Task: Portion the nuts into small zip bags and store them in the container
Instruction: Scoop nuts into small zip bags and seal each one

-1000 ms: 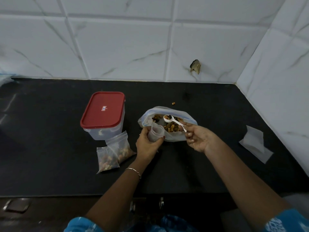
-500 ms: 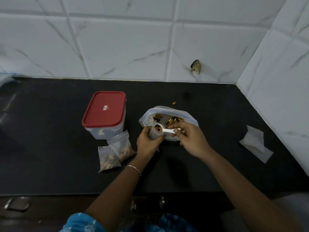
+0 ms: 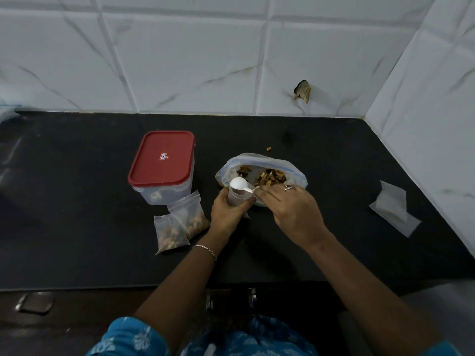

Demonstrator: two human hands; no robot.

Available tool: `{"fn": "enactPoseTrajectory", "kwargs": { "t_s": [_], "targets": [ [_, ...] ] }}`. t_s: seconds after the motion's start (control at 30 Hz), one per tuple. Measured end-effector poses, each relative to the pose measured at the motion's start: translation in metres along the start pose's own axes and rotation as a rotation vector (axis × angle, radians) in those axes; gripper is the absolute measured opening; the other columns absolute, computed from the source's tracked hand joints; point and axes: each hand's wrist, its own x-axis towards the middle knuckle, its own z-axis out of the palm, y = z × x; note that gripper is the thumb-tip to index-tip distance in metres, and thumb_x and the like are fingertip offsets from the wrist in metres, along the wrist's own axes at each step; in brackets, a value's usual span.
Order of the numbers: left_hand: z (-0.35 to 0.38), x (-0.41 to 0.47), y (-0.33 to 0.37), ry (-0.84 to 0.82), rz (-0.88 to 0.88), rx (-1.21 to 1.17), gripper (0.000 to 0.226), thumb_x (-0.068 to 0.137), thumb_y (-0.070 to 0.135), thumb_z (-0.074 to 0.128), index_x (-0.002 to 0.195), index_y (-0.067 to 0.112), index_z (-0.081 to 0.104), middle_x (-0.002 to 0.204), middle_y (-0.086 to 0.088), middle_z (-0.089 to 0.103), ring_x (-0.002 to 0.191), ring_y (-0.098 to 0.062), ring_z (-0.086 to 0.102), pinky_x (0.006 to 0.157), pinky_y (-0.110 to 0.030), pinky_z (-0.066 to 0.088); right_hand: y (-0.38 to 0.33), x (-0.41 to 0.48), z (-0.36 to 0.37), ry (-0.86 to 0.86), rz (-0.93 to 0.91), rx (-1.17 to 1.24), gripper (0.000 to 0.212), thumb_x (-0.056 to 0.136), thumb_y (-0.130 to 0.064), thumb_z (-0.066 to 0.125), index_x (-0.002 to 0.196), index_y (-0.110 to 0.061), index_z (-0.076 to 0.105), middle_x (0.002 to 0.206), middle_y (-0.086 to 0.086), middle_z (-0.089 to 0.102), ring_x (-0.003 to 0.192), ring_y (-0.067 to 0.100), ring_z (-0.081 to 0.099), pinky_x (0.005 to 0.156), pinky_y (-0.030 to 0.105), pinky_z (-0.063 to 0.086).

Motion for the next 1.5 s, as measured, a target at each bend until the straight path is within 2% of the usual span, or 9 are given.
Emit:
{"fn": "enactPoseTrajectory", "kwargs": {
  "t_s": [0.1,0.27,0.4,0.6,0.67,0.8,0.97,1.23,1.5],
  "targets": [
    [-0.001,0.000,-0.002,-0.007,0.006,-0.007,0.040,0.073,0.025,0.083,0.106,0.032,0.060,0.112,0.004,0.069,0.107,-0.012,0.065,0.097,-0.042,0.052,-0.001,-0.002,0.003,0.012,0.078,0.060,0.033,0.091,-0.012,0.046,0.113,-0.016,0.070,0.106,-0.002,0.073,0.095,0.013,0.068,0.075,0.031,0.053],
    [-0.001,0.000,0.000,-0.029,-0.013,-0.025,0.038,0.074,0.025,0.083,0.104,0.033,0.061,0.110,0.007,0.069,0.105,-0.009,0.064,0.095,-0.038,0.053,-0.004,0.001,0.004,0.082,0.785,0.764,0.023,0.095,-0.014,0.058,0.113,-0.024,0.068,0.101,-0.016,0.068,0.092,0.003,0.064,0.077,0.021,0.053],
    [0.000,-0.002,0.002,-0.049,-0.003,-0.054,0.038,0.075,0.022,0.081,0.106,0.031,0.062,0.112,0.007,0.068,0.107,-0.009,0.064,0.096,-0.035,0.053,-0.001,0.004,0.000,0.091,1.001,1.062,0.022,0.096,-0.011,0.056,0.113,-0.020,0.066,0.103,-0.014,0.067,0.094,-0.005,0.063,0.078,0.012,0.049],
    [0.000,-0.003,0.002,-0.069,0.016,-0.048,0.034,0.077,0.023,0.080,0.105,0.028,0.063,0.112,0.003,0.069,0.107,-0.013,0.064,0.088,-0.030,0.055,-0.001,-0.016,0.008,0.059,0.485,0.430,0.027,0.090,-0.009,0.061,0.110,-0.024,0.070,0.095,-0.012,0.068,0.087,0.001,0.058,0.075,0.019,0.047],
    [0.000,-0.003,0.002,-0.078,0.010,-0.037,0.034,0.078,0.022,0.080,0.106,0.027,0.063,0.112,0.004,0.068,0.105,-0.011,0.065,0.082,-0.025,0.055,-0.002,-0.021,0.013,0.090,0.587,0.486,0.024,0.091,-0.011,0.061,0.109,-0.024,0.070,0.094,-0.009,0.068,0.083,0.005,0.059,0.072,0.024,0.047],
    [0.001,-0.004,0.005,-0.067,-0.011,-0.026,0.032,0.078,0.024,0.080,0.104,0.029,0.063,0.109,0.007,0.068,0.102,-0.007,0.065,0.080,-0.022,0.054,0.007,-0.024,0.014,0.271,1.114,0.858,0.017,0.094,-0.016,0.059,0.105,-0.023,0.069,0.091,-0.005,0.067,0.081,0.011,0.061,0.069,0.028,0.049],
    [0.002,-0.005,0.009,-0.076,-0.058,-0.035,0.033,0.079,0.024,0.078,0.108,0.026,0.062,0.109,0.006,0.065,0.099,-0.006,0.063,0.066,-0.014,0.051,0.030,-0.038,0.013,0.263,1.467,0.886,0.015,0.092,-0.018,0.059,0.096,-0.025,0.072,0.089,-0.006,0.068,0.078,0.007,0.059,0.072,0.027,0.048],
    [0.002,-0.001,0.011,-0.097,-0.094,0.001,0.038,0.079,0.028,0.078,0.113,0.025,0.061,0.114,0.004,0.064,0.108,-0.010,0.060,0.089,-0.028,0.051,0.043,-0.047,0.025,-0.046,1.466,0.689,0.013,0.090,-0.033,0.063,0.099,-0.032,0.071,0.085,-0.016,0.063,0.079,0.004,0.056,0.089,0.035,0.047],
    [0.005,-0.004,0.016,-0.108,-0.064,0.041,0.036,0.080,0.030,0.076,0.112,0.027,0.061,0.116,0.004,0.062,0.109,-0.011,0.058,0.092,-0.033,0.051,0.046,-0.056,0.034,-0.069,1.395,0.621,0.018,0.084,-0.043,0.068,0.101,-0.036,0.070,0.094,-0.016,0.068,0.101,0.012,0.061,0.096,0.044,0.046]
  ]
}}
